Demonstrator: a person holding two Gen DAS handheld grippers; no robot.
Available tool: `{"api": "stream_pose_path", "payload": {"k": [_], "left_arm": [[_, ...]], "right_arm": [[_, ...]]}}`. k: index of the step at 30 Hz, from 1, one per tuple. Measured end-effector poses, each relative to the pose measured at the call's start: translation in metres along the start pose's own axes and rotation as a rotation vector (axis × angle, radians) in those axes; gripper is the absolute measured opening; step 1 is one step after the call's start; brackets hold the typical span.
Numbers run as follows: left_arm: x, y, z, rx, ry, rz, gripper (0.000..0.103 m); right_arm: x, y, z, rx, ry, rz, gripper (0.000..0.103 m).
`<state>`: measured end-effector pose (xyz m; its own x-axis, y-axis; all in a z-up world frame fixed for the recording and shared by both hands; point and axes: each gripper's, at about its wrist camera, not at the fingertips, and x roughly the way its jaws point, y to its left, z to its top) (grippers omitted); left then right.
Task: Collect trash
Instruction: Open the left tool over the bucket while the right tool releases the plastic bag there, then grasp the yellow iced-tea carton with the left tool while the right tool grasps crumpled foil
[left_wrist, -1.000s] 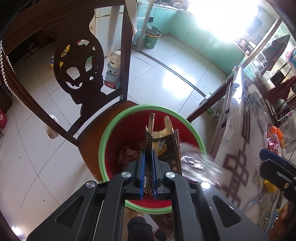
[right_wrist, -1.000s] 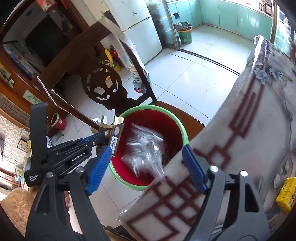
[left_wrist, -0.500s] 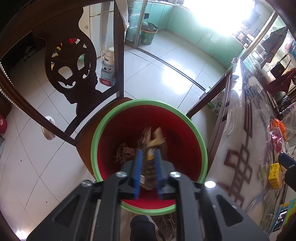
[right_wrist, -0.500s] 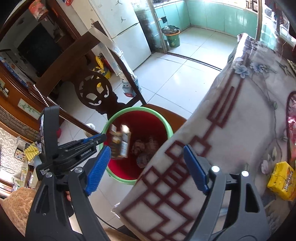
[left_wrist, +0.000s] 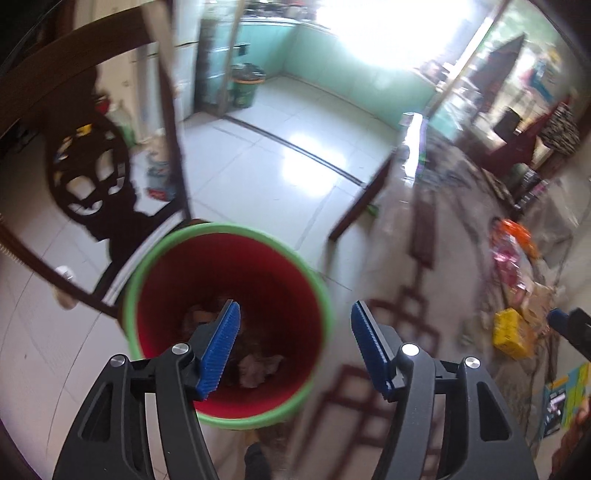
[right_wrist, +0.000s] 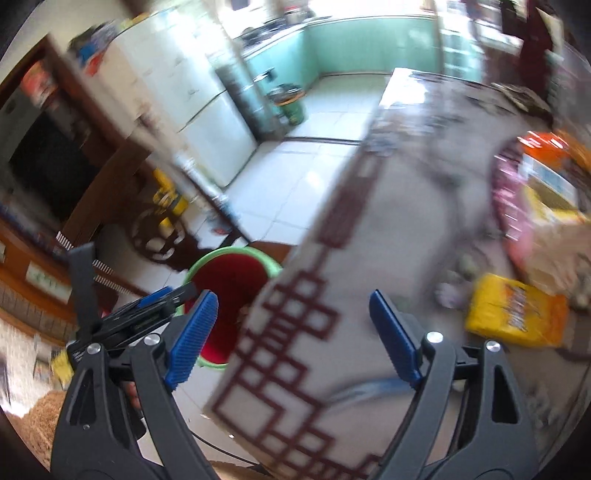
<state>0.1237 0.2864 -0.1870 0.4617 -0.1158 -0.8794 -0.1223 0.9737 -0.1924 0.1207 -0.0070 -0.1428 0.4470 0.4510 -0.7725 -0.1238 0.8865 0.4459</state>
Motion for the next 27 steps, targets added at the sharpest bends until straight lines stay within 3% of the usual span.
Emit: {"api": "stream_pose_path", "payload": {"k": [6, 13, 19, 23, 27], "left_arm": [[0.003, -0.061, -0.001, 0.091, 0.024, -0.105, 0.064], [0.007, -0.129, -0.019, 0.146, 0.048, -0.162, 0.071], [0.014, -0.185, -0.039, 0.178, 0.070, -0.185, 0.073], [0.017, -0.235, -0.053, 0.323, 0.057, -0.224, 0.082], [0.016, -0.290, -0.064, 0.563, 0.026, -0.241, 0.087]], "right_arm": [[-0.040, -0.085, -0.019, 0.178, -0.034, -0.126, 0.084], [-0.098, -0.207, -0.041, 0.361, -0.100, -0.278, 0.084], [-0.113, -0.289, -0.037, 0.369, -0.071, -0.352, 0.084], [-0.098, -0.339, -0.023, 0.353, -0.008, -0.337, 0.084], [-0.072, -0.369, -0.013, 0.337, 0.064, -0.293, 0.084]]}}
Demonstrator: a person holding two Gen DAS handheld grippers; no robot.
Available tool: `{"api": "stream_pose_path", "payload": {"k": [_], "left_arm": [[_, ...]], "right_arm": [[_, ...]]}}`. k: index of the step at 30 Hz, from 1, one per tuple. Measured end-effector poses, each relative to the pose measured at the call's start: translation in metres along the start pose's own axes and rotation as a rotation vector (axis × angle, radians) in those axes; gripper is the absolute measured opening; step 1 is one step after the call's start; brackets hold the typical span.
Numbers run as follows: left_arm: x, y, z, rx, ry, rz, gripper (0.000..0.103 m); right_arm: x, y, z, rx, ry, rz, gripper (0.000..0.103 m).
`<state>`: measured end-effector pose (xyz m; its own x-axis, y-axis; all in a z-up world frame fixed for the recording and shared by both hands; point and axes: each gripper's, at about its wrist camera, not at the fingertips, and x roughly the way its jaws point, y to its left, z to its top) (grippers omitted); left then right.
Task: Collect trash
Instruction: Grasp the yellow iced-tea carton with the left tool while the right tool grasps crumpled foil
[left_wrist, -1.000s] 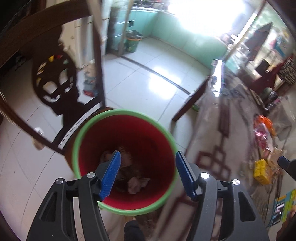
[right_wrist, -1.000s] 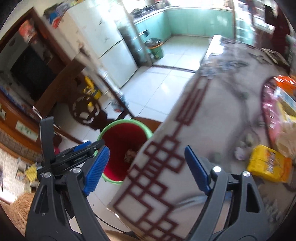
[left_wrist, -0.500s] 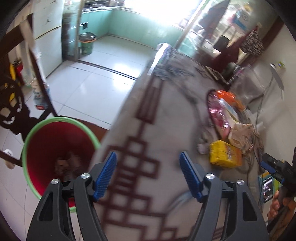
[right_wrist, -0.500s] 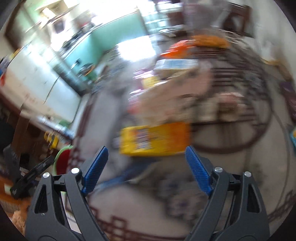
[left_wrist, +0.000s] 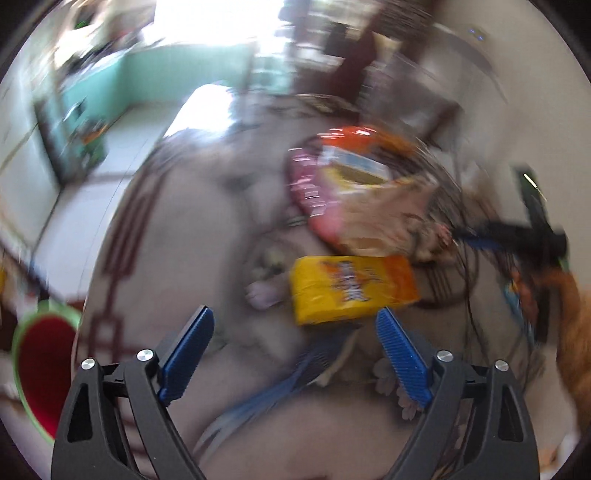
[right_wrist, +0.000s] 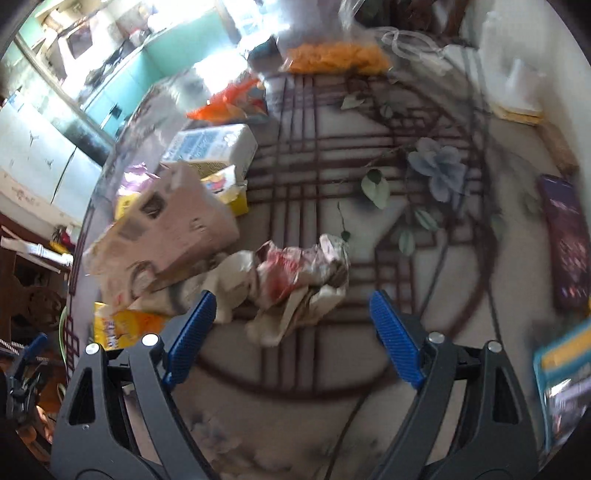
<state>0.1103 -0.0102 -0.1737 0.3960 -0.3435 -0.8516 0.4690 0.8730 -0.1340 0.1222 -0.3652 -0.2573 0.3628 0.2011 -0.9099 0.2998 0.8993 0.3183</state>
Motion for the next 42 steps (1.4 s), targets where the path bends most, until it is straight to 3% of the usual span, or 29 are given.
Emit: {"api": "stream_pose_path", "payload": {"k": [3, 5, 8, 12, 15, 19, 22, 26, 28, 33, 42], "left_arm": [[0.005, -0.026, 0.014, 0.178, -0.010, 0.013, 0.091], [0.010, -0.040, 0.022, 0.296, -0.017, 0.019, 0.095], [0.025, -0.056, 0.030, 0.439, 0.014, 0.016, 0.095], [0.057, -0.066, 0.038, 0.533, 0.128, -0.057, 0.095], [0.084, -0.067, 0.036, 0.568, 0.207, -0.064, 0.095], [0.104, -0.066, 0.038, 0.558, 0.254, -0.056, 0.095], [0.109, -0.072, 0.041, 0.560, 0.250, -0.087, 0.095], [0.121, -0.086, 0.034, 0.593, 0.295, -0.103, 0.092], [0.122, -0.091, 0.029, 0.595, 0.297, -0.102, 0.084], [0.106, -0.091, 0.022, 0.498, 0.234, -0.090, 0.061], [0.046, -0.085, 0.019, 0.213, 0.055, -0.130, 0.059]], "right_arm": [[0.017, -0.005, 0.005, -0.007, 0.048, 0.042, 0.076], [0.021, -0.005, 0.003, -0.015, 0.068, 0.069, 0.054], [0.018, -0.008, 0.001, -0.015, 0.068, 0.107, 0.038], [0.007, -0.015, -0.005, 0.015, 0.063, 0.160, 0.032], [0.003, -0.019, -0.008, 0.028, 0.076, 0.199, 0.032], [-0.002, -0.023, -0.010, 0.041, 0.082, 0.237, 0.033], [-0.006, -0.026, -0.009, 0.041, 0.068, 0.237, 0.061], [-0.010, -0.026, -0.005, 0.040, 0.047, 0.218, 0.062], [-0.013, -0.025, -0.004, 0.034, 0.042, 0.212, 0.064], [-0.021, -0.026, -0.010, 0.035, 0.029, 0.205, 0.069], [-0.004, -0.018, -0.017, 0.061, 0.066, 0.189, 0.071]]}}
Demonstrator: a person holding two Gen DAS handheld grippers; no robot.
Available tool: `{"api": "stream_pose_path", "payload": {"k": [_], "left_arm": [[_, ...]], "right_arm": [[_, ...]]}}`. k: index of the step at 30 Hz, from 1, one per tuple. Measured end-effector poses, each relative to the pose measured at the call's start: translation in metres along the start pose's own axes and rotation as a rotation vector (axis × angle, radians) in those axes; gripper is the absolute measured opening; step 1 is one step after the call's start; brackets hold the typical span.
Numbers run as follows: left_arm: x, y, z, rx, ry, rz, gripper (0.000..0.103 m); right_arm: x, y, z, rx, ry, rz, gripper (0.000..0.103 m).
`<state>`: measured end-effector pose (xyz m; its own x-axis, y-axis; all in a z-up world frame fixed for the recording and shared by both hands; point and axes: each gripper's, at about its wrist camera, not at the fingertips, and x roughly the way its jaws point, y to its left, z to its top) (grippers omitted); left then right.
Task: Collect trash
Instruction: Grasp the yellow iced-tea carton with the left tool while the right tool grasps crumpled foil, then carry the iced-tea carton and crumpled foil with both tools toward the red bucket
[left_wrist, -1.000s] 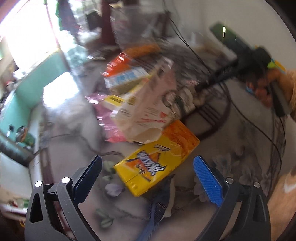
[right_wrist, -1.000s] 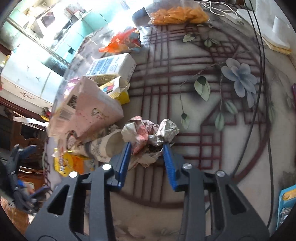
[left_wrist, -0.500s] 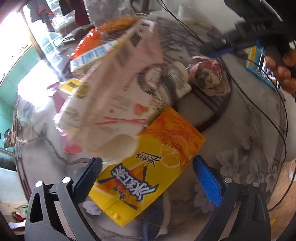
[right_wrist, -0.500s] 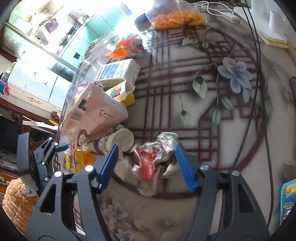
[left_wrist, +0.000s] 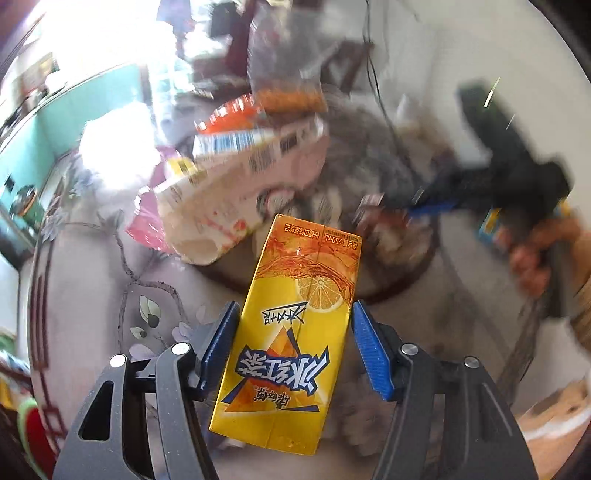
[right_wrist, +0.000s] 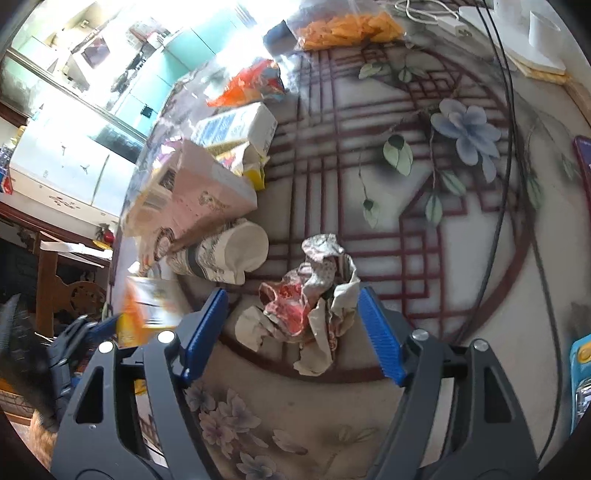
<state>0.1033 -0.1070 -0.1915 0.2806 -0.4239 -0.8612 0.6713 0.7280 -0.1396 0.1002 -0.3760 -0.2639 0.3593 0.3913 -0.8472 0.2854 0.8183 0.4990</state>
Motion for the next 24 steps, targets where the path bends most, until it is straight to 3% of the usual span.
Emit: {"api": "stream_pose_path", "payload": {"k": [4, 7, 11, 15, 24], "left_arm": [[-0.037, -0.004, -0.001, -0.123, -0.138, 0.033, 0.059], [-0.051, -0.002, -0.001, -0.183, -0.180, 0.052, 0.059], [-0.061, 0.013, -0.001, -0.273, -0.197, 0.074, 0.059], [-0.071, 0.027, -0.001, -0.357, -0.234, 0.091, 0.059], [-0.081, 0.045, -0.007, -0.396, -0.258, 0.117, 0.059]], "right_arm": [[0.011, 0.005, -0.005, 0.000, 0.017, -0.015, 0.068], [0.014, 0.008, -0.007, -0.003, 0.025, -0.014, 0.048], [0.011, 0.015, -0.007, -0.014, 0.020, 0.009, 0.010], [0.005, 0.021, -0.007, -0.027, 0.008, 0.019, 0.008], [-0.009, 0.030, -0.007, -0.028, -0.030, 0.055, 0.008]]}}
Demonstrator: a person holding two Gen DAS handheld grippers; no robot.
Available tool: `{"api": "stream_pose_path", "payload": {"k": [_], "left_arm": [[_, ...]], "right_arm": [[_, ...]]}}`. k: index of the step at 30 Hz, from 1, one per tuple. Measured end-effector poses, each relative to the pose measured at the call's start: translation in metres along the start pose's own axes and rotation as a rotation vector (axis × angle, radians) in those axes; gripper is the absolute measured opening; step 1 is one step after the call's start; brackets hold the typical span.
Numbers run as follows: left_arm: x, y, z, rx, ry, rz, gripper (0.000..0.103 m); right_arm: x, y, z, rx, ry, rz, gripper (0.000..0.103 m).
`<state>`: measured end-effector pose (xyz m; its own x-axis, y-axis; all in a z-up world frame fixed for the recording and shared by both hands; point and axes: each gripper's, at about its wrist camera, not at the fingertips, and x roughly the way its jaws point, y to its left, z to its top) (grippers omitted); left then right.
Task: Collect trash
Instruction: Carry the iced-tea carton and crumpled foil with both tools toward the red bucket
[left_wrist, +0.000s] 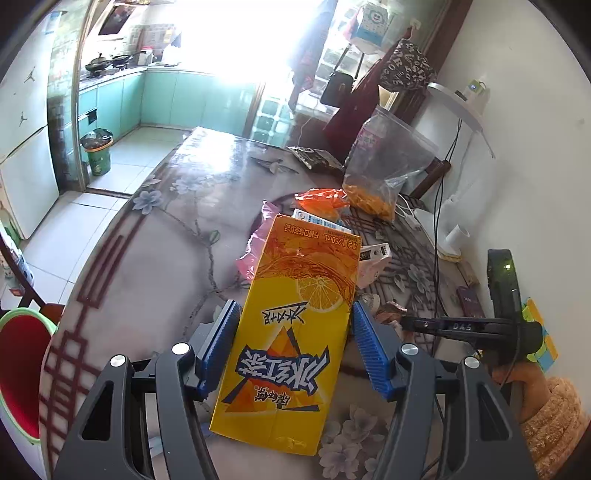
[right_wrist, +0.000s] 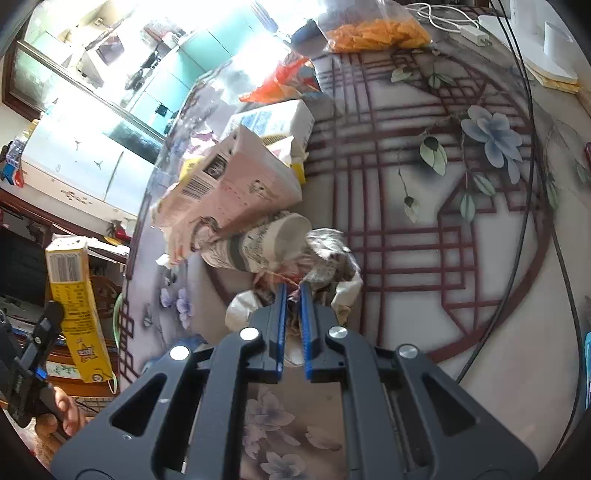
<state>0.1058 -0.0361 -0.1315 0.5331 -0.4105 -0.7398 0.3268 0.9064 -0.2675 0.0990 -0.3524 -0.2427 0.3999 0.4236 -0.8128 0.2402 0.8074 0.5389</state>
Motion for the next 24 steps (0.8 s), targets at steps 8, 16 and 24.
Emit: {"api": "stream_pose_path", "payload": {"k": [8, 16, 24], "left_arm": [[-0.001, 0.014, -0.007, -0.026, 0.017, 0.007, 0.060], [-0.011, 0.027, -0.009, -0.047, 0.000, 0.002, 0.060], [-0.023, 0.048, -0.014, -0.069, -0.010, -0.012, 0.060]], "right_arm": [[-0.003, 0.006, -0.002, 0.004, -0.007, 0.001, 0.008], [-0.021, 0.034, -0.001, -0.030, -0.055, 0.031, 0.008], [-0.035, 0.077, -0.003, -0.094, -0.102, 0.054, 0.008]]}}
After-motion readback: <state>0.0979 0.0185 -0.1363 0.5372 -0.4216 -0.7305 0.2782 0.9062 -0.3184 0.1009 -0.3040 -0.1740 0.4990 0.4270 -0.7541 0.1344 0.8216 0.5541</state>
